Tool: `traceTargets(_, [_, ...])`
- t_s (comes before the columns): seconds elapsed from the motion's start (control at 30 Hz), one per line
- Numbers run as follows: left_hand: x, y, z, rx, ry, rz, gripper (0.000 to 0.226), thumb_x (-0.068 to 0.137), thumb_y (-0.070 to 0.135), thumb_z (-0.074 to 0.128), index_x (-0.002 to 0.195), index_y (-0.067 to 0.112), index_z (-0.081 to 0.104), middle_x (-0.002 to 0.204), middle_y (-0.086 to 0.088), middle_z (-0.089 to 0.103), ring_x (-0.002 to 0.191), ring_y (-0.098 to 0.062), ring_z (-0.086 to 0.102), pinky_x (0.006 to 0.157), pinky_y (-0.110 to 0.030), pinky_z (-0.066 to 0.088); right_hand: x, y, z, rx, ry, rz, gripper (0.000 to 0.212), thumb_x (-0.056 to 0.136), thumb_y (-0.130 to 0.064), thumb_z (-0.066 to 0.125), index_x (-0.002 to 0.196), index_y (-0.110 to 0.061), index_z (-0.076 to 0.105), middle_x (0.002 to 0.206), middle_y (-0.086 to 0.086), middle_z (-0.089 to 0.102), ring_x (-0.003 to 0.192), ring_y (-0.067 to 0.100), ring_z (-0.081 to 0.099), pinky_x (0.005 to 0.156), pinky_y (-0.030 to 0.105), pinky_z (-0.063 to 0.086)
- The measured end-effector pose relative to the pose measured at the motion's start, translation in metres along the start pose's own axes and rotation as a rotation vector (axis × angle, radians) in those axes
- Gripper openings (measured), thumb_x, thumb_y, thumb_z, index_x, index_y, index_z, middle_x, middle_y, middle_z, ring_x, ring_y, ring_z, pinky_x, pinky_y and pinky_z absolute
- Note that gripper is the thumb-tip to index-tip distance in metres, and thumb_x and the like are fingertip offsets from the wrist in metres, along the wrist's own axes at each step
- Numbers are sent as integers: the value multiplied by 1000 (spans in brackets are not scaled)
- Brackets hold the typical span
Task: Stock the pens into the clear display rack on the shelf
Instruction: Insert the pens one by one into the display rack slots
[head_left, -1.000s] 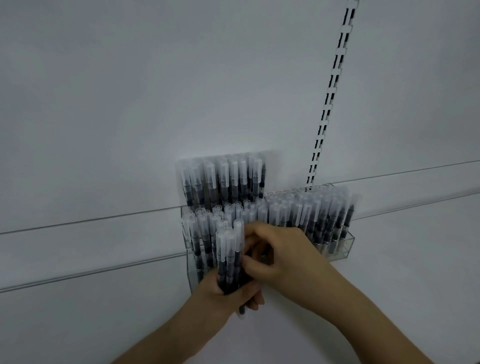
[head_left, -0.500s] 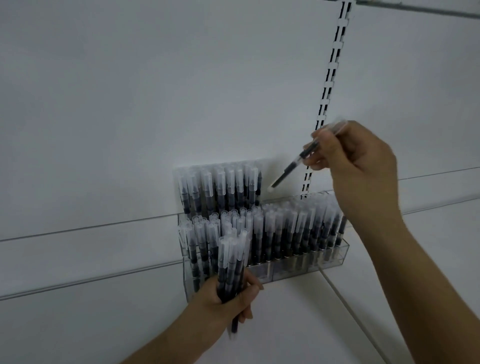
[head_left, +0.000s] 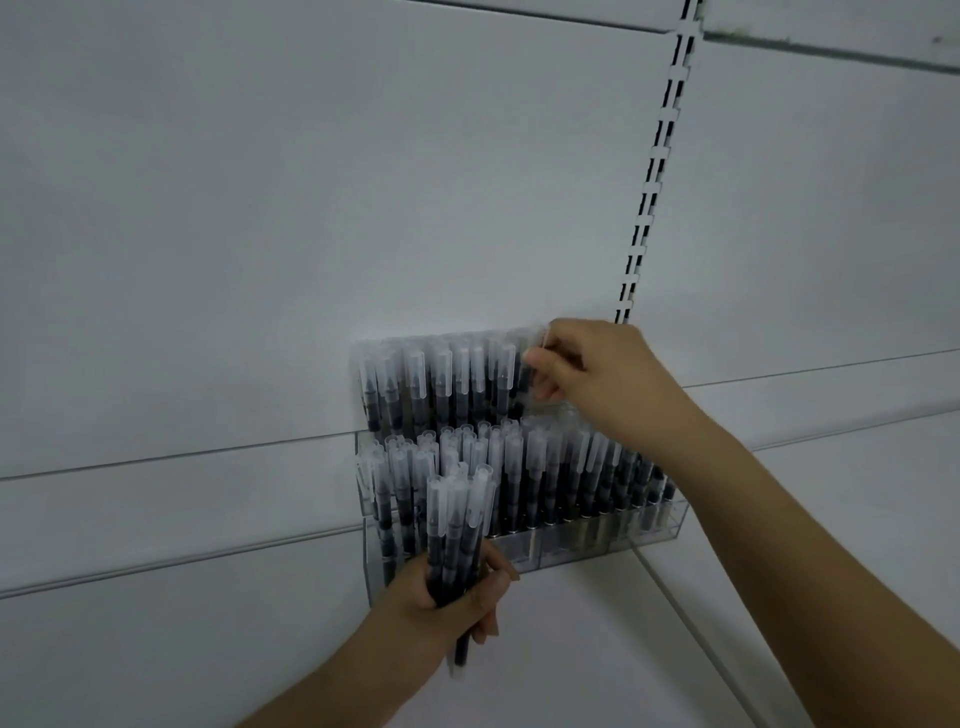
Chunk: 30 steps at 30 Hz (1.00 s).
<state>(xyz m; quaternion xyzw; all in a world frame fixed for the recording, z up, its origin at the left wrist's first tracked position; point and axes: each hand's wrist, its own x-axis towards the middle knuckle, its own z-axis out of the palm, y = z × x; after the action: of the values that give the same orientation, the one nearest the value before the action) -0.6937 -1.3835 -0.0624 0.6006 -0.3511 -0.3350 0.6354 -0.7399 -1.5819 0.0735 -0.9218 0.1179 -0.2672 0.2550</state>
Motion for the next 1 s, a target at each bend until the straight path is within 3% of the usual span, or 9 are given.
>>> traceTargets(0.23, [-2, 0, -1, 30, 2, -9, 8, 90, 12, 59, 91, 7, 66, 58, -3, 59, 58, -13, 58, 61, -22, 47, 4, 7, 14, -204, -59, -65, 33, 102, -34, 47, 80, -13, 60, 80, 0, 71, 74, 11, 67, 74, 36, 55])
traceTargets(0.4, [-2, 2, 0, 39, -8, 1, 9, 90, 11, 59, 92, 5, 65, 57, -3, 59, 56, -11, 57, 59, -20, 47, -2, 5, 15, -294, -85, -49, 35, 102, -41, 45, 76, -21, 54, 69, -6, 60, 61, 10, 53, 60, 31, 44])
traceTargets(0.53, [-2, 1, 0, 21, -5, 8, 18, 83, 23, 63, 91, 7, 66, 58, -2, 59, 58, -13, 57, 61, -23, 48, -21, 3, 9, -351, 108, -34, 39, 97, -52, 44, 93, -21, 66, 83, -8, 65, 80, 12, 58, 74, 33, 48])
traceTargets(0.63, [-1, -2, -1, 15, 1, 21, 20, 82, 24, 63, 92, 7, 66, 58, -2, 59, 58, -14, 57, 60, -24, 48, -54, -6, 12, -215, 265, -28, 38, 97, -51, 43, 83, -23, 64, 74, -11, 61, 71, 9, 56, 69, 34, 50])
traceTargets(0.7, [-1, -4, -2, 12, 0, 30, 17, 83, 21, 63, 92, 7, 66, 58, -4, 59, 58, -15, 57, 59, -25, 47, -75, -11, 21, -111, 153, 4, 42, 93, -57, 41, 77, -25, 63, 66, -12, 58, 62, 5, 55, 61, 25, 49])
traceTargets(0.77, [-1, -5, -2, 21, -4, 35, 10, 83, 21, 64, 88, 13, 68, 59, -6, 60, 58, -16, 57, 57, -27, 47, -90, -14, 35, 2, -13, 35, 38, 86, -59, 46, 82, -27, 66, 69, -17, 59, 69, 2, 58, 61, 15, 46])
traceTargets(0.83, [0, -6, -2, 36, -3, 29, 8, 82, 25, 66, 83, 17, 69, 60, -5, 61, 58, -16, 57, 58, -26, 47, -97, -11, 50, 86, -76, 36, 23, 84, -50, 57, 84, -29, 67, 72, -19, 61, 77, 1, 60, 64, 11, 45])
traceTargets(0.9, [0, -6, -1, 56, -8, 42, 10, 85, 32, 70, 77, 24, 70, 59, -3, 62, 58, -15, 57, 58, -25, 46, -98, -10, 54, 170, -46, 46, 9, 86, -38, 66, 82, -30, 66, 70, -18, 62, 73, 1, 61, 62, 11, 45])
traceTargets(1.0, [-1, -4, -1, 40, -19, 72, 8, 86, 25, 66, 81, 25, 71, 58, -2, 59, 57, -14, 56, 58, -24, 46, -91, -14, 35, 332, 129, 86, 9, 89, -32, 66, 84, -25, 69, 66, -7, 66, 55, 2, 57, 54, 12, 43])
